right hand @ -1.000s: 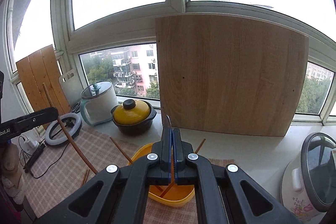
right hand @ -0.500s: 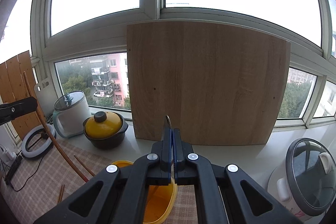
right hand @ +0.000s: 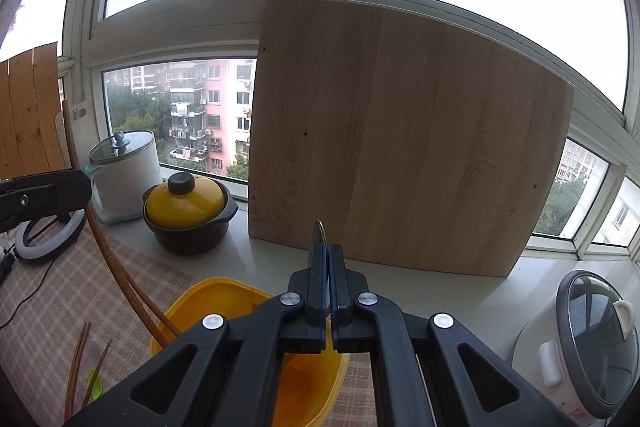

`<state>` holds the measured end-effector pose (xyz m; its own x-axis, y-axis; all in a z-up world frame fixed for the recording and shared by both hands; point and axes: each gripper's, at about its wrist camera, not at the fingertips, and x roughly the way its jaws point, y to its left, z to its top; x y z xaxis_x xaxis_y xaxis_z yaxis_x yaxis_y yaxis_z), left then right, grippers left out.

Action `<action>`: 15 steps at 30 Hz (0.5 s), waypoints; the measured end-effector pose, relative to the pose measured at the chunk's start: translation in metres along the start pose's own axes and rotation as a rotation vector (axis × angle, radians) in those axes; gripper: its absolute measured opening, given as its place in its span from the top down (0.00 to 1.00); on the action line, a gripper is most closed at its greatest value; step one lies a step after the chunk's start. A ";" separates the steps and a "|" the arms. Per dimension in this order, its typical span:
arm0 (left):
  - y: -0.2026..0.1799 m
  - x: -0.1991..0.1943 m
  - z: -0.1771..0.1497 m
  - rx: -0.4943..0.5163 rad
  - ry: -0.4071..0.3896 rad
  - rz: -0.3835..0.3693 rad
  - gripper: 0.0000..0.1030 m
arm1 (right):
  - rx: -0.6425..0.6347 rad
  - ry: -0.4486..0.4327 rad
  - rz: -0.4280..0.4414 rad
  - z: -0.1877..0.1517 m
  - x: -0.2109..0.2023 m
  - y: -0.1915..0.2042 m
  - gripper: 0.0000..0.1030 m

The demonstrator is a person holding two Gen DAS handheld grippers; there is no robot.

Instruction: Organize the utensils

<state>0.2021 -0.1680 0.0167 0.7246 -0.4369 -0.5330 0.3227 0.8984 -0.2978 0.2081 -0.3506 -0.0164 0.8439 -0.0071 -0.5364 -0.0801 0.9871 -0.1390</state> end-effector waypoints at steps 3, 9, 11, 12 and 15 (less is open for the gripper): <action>-0.001 0.004 -0.006 -0.001 0.017 -0.006 0.97 | -0.001 0.011 0.011 -0.005 0.002 -0.001 1.00; 0.001 0.007 -0.017 -0.001 0.046 -0.012 0.97 | 0.025 0.038 0.039 -0.015 0.003 -0.007 1.00; 0.001 0.007 -0.021 0.002 0.056 -0.012 0.97 | 0.034 0.050 0.052 -0.020 0.003 -0.008 1.00; 0.001 0.008 -0.023 0.002 0.063 -0.013 0.97 | 0.036 0.054 0.055 -0.022 0.003 -0.008 1.00; 0.001 0.011 -0.030 0.001 0.084 -0.014 0.98 | 0.045 0.067 0.070 -0.026 0.003 -0.008 1.00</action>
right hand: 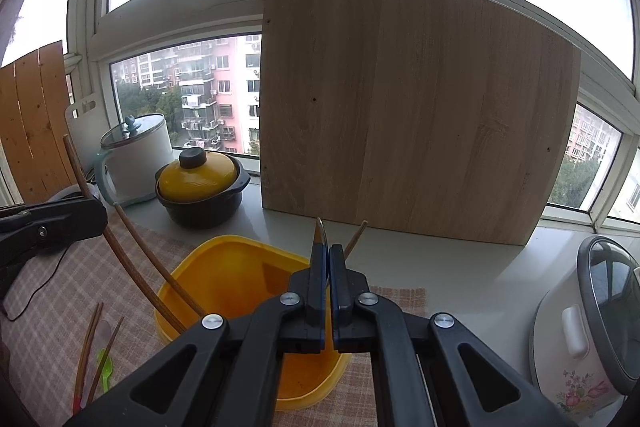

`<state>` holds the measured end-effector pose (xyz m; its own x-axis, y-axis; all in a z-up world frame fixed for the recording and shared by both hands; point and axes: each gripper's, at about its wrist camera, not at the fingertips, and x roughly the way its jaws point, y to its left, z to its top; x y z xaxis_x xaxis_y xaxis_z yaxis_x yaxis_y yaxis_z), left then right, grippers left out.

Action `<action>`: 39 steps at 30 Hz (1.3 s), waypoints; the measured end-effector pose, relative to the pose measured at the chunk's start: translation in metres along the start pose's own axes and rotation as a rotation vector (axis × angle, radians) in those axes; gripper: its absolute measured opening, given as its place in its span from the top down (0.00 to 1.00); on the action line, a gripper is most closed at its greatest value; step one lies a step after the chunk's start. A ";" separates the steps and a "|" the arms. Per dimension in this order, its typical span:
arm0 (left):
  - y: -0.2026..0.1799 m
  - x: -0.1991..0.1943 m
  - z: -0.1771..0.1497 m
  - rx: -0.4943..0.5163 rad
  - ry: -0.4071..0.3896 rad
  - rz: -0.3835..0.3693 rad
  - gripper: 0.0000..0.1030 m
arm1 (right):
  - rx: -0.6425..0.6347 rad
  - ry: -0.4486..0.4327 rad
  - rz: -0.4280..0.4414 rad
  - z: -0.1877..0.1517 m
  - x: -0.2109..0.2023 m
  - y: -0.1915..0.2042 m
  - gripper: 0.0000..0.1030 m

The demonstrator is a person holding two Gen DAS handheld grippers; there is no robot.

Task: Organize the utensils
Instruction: 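Lower the chopstick and spoon into the yellow container and open both grippers, then move both open tools back to the utensils on the mat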

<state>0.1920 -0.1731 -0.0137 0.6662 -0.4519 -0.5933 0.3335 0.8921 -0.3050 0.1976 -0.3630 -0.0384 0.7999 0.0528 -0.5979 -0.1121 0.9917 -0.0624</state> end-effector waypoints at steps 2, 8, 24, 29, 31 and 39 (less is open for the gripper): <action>0.000 0.002 -0.004 -0.002 0.011 0.001 0.97 | 0.013 0.010 0.016 -0.003 0.000 -0.001 1.00; -0.002 0.006 -0.010 0.004 0.042 -0.007 0.97 | 0.026 0.031 0.035 -0.008 0.001 -0.001 1.00; -0.002 -0.006 -0.015 0.006 0.051 -0.013 0.71 | 0.040 0.025 0.045 -0.012 -0.015 0.000 0.76; 0.000 -0.013 -0.018 0.005 0.048 -0.010 0.71 | 0.051 0.021 0.050 -0.015 -0.023 -0.001 0.71; 0.001 -0.014 -0.019 0.005 0.048 -0.009 0.71 | 0.050 0.016 0.047 -0.016 -0.027 0.001 0.68; 0.018 -0.034 -0.026 0.000 0.030 0.027 0.71 | 0.043 0.005 0.073 -0.021 -0.042 0.012 0.56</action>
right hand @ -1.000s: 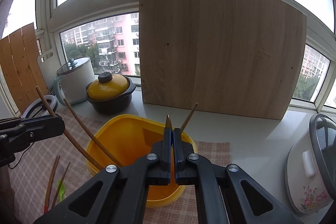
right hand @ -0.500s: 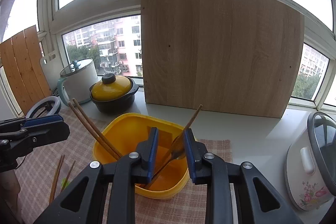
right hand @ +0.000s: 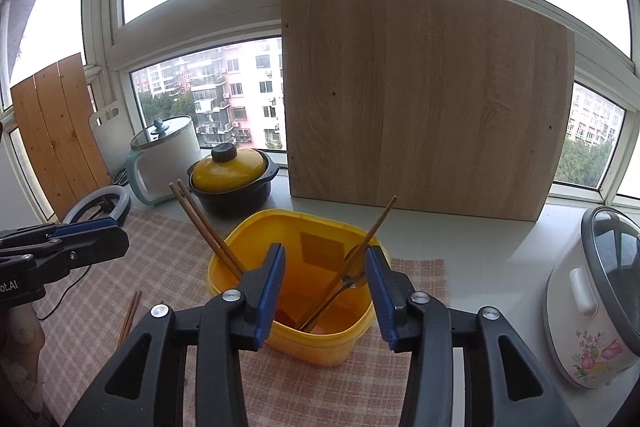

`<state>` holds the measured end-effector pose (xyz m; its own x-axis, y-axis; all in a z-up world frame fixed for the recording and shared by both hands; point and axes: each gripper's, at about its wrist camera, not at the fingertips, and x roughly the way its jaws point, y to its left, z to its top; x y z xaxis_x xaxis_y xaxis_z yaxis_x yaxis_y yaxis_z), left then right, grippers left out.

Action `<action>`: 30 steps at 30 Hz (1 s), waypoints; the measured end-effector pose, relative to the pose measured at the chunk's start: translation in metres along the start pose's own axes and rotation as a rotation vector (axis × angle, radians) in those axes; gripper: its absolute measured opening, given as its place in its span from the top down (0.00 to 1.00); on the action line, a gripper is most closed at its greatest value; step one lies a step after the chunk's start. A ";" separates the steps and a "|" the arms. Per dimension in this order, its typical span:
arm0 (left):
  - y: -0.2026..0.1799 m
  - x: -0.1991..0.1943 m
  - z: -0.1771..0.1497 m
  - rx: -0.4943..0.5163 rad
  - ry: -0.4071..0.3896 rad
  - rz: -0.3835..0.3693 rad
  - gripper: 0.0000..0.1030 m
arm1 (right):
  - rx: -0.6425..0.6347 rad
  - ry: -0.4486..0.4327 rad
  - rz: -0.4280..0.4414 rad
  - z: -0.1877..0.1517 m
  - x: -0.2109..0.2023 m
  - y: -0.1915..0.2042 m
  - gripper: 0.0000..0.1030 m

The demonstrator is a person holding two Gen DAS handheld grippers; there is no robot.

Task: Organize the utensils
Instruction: 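Move both open tools back to the utensils on the mat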

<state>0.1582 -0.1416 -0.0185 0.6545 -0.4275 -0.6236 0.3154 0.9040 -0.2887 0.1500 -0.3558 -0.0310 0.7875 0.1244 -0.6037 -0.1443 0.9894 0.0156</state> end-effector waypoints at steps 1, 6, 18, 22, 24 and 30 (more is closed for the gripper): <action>0.004 -0.004 -0.002 0.001 -0.004 0.009 0.71 | -0.004 0.000 0.006 -0.001 -0.002 0.002 0.53; 0.028 -0.018 -0.012 0.006 -0.003 0.065 0.71 | -0.014 0.013 0.058 -0.009 -0.009 0.017 0.52; 0.113 -0.043 -0.062 -0.103 0.085 0.190 0.71 | -0.049 0.125 0.189 -0.062 -0.002 0.062 0.50; 0.135 -0.045 -0.084 -0.156 0.116 0.213 0.71 | -0.045 0.161 0.229 -0.080 0.007 0.073 0.45; 0.144 -0.043 -0.092 -0.179 0.134 0.222 0.71 | -0.050 0.189 0.249 -0.091 0.013 0.079 0.45; 0.162 -0.031 -0.116 -0.227 0.191 0.235 0.71 | -0.020 0.297 0.303 -0.114 0.042 0.091 0.45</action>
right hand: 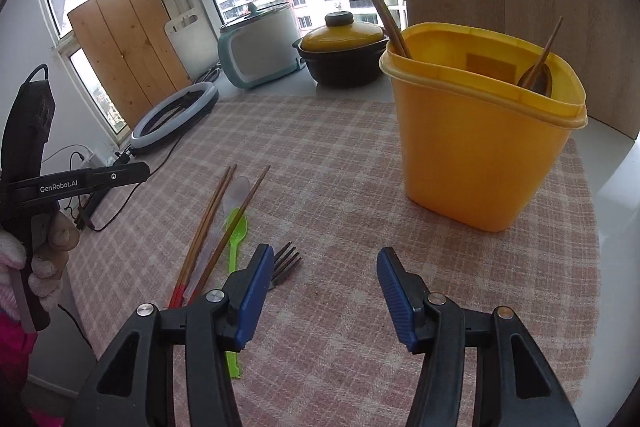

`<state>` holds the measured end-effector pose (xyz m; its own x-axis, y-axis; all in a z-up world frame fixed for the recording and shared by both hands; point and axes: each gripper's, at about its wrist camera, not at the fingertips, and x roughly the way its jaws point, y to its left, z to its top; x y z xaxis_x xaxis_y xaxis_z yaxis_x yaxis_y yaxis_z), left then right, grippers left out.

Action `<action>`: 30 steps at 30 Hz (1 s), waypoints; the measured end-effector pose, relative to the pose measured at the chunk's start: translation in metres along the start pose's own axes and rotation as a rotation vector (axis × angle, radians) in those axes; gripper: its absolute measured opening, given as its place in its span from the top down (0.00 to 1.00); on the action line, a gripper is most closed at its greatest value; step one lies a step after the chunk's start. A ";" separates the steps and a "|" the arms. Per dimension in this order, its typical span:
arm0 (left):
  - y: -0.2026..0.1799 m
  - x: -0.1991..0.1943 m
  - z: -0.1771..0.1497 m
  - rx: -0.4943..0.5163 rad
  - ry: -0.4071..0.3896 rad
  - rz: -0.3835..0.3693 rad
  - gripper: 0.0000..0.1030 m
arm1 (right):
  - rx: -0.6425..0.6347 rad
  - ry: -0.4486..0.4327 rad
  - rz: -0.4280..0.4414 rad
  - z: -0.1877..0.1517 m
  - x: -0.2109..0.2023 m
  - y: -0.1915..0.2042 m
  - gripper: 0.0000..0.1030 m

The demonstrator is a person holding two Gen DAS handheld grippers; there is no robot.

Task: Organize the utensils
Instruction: 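Move both open tools back to the utensils on the mat, then close the left gripper on a wooden chopstick while the right gripper closes on the metal fork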

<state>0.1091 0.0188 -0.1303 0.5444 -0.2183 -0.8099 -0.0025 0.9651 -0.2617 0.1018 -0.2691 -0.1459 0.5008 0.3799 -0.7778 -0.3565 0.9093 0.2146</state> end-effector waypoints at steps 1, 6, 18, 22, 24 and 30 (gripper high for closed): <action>0.001 0.003 -0.002 -0.007 0.011 -0.001 0.71 | 0.010 0.017 0.006 -0.002 0.006 -0.001 0.46; 0.012 0.025 -0.009 -0.046 0.070 0.008 0.71 | 0.052 0.091 0.030 -0.009 0.031 -0.003 0.46; 0.007 0.066 -0.012 -0.017 0.137 0.054 0.71 | 0.054 0.159 0.041 -0.015 0.056 0.001 0.59; 0.006 0.074 -0.012 -0.007 0.140 0.073 0.72 | 0.056 0.167 0.042 -0.016 0.060 0.002 0.61; 0.006 0.078 -0.013 0.000 0.145 0.078 0.72 | 0.056 0.168 0.045 -0.016 0.061 0.003 0.62; 0.004 0.083 -0.015 0.016 0.148 0.088 0.73 | 0.048 0.173 0.041 -0.015 0.063 0.005 0.63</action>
<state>0.1420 0.0028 -0.2066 0.4136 -0.1501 -0.8980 -0.0311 0.9834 -0.1787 0.1203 -0.2432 -0.2026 0.3425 0.3855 -0.8568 -0.3338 0.9024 0.2726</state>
